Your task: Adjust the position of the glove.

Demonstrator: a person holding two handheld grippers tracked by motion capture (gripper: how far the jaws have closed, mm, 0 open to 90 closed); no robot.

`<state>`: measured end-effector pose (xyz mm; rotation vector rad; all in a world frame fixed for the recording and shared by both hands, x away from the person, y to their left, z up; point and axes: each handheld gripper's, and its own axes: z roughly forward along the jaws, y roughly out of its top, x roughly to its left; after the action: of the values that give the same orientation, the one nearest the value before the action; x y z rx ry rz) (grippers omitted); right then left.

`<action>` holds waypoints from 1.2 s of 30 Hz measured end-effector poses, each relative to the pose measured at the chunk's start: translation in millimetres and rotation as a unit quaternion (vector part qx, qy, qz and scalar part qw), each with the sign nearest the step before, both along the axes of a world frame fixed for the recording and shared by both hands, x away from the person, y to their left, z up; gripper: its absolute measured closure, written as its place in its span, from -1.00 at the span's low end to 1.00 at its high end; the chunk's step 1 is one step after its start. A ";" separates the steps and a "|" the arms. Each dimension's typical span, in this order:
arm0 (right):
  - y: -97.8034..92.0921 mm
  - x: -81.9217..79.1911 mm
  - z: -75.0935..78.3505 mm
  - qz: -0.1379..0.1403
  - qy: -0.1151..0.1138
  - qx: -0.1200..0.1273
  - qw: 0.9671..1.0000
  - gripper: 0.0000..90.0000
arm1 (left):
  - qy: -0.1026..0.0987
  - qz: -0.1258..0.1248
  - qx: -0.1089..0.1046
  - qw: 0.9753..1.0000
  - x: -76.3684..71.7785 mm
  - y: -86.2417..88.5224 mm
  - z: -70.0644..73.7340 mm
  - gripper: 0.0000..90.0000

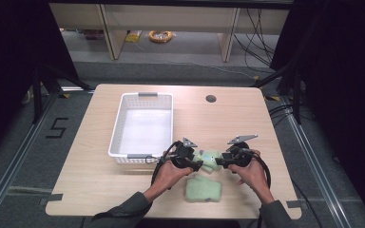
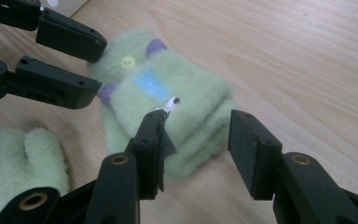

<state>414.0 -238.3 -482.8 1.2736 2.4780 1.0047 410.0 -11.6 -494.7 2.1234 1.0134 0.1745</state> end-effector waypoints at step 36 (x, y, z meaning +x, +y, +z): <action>4.5 0.8 0.9 0.034 0.000 0.005 0.999 0.99 | -0.021 -0.021 -0.015 0.999 -8.0 9.6 0.1 1.00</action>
<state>414.8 -233.8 -481.8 1.1994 2.5352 1.0329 402.0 -2.0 -494.6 2.1041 0.9401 0.1802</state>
